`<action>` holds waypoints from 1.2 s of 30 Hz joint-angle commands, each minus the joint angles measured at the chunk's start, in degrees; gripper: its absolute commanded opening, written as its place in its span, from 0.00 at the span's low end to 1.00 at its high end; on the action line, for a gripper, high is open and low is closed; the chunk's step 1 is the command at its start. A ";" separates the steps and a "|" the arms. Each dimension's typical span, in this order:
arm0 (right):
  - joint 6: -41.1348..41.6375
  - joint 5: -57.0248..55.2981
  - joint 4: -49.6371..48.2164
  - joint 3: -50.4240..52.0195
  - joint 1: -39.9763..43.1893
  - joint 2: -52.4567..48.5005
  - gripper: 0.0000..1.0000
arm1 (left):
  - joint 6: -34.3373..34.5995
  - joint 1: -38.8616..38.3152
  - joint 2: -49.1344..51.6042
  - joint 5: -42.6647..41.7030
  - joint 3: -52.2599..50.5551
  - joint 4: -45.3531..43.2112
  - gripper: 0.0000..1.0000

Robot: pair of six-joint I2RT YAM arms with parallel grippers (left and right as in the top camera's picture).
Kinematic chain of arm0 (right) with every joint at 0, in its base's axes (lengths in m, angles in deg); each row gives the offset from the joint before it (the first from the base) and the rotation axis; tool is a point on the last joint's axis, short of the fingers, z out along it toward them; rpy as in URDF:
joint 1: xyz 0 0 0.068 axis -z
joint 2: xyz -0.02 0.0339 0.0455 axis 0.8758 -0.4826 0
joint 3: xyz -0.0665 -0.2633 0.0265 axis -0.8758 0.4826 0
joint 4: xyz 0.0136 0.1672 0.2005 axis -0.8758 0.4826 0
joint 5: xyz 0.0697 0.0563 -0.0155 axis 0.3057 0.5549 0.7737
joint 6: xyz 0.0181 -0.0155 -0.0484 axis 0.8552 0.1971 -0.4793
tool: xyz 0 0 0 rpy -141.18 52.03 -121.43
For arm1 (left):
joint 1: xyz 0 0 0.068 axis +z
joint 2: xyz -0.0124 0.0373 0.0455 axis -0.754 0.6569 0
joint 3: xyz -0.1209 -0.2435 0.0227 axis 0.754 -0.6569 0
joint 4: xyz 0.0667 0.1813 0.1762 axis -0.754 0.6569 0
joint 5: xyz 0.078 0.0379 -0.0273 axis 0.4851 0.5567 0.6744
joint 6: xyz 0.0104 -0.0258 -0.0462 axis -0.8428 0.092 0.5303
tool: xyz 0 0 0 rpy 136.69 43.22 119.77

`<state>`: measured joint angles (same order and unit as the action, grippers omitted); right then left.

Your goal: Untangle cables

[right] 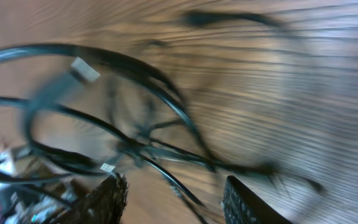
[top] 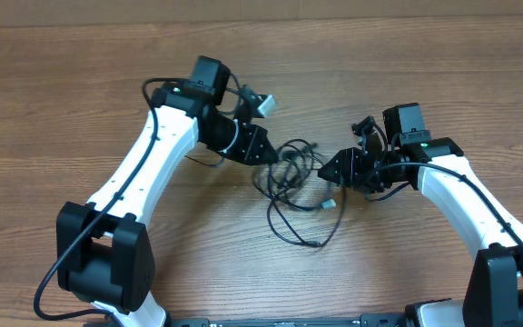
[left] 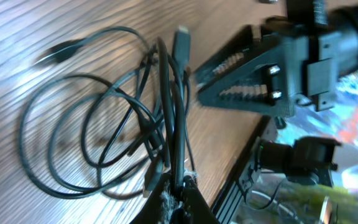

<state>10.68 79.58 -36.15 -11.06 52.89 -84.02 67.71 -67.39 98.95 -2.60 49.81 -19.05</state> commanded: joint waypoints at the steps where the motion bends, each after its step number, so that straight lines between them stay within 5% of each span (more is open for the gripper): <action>1: -3.93 6.62 -0.28 0.26 0.04 -0.37 0.49 | -4.59 -0.83 -0.33 -5.20 1.22 -1.22 0.04; 10: -3.85 6.56 -4.76 0.26 -3.10 -0.37 0.49 | -4.55 -1.46 -0.33 -12.68 1.22 -3.19 0.04; 13: -3.30 5.79 -7.19 0.26 -4.57 -0.37 0.39 | -4.59 -1.46 -0.33 -16.02 1.22 -3.28 0.04; 18: 9.68 -7.96 -9.84 0.24 -6.84 -0.37 0.04 | -4.57 -1.46 -0.33 -19.63 1.25 -3.45 0.04; 23: 23.87 -25.75 -5.31 0.26 -7.78 -0.37 0.04 | -4.55 -1.33 -0.33 -19.58 1.25 -3.34 0.04; 28: 29.22 -31.23 -0.96 0.26 -7.78 -0.37 0.04 | -4.57 -1.33 -0.33 -16.20 1.22 -1.81 0.04; 31: 26.01 -22.43 -3.19 0.26 -7.78 -0.37 0.15 | -4.59 -1.29 -0.33 -15.65 1.25 -1.31 0.04; 33: 20.90 -12.94 -5.57 0.26 -7.78 -0.37 0.35 | -4.55 -1.29 -0.33 -14.27 1.22 -1.33 0.04; 36: 16.39 -3.87 -7.85 0.26 -7.82 -0.37 0.53 | -2.10 -1.27 -0.33 -9.77 1.22 -1.33 0.04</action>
<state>32.67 63.95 -42.80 -11.01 45.33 -84.13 64.21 -68.47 98.95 -16.50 49.81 -20.49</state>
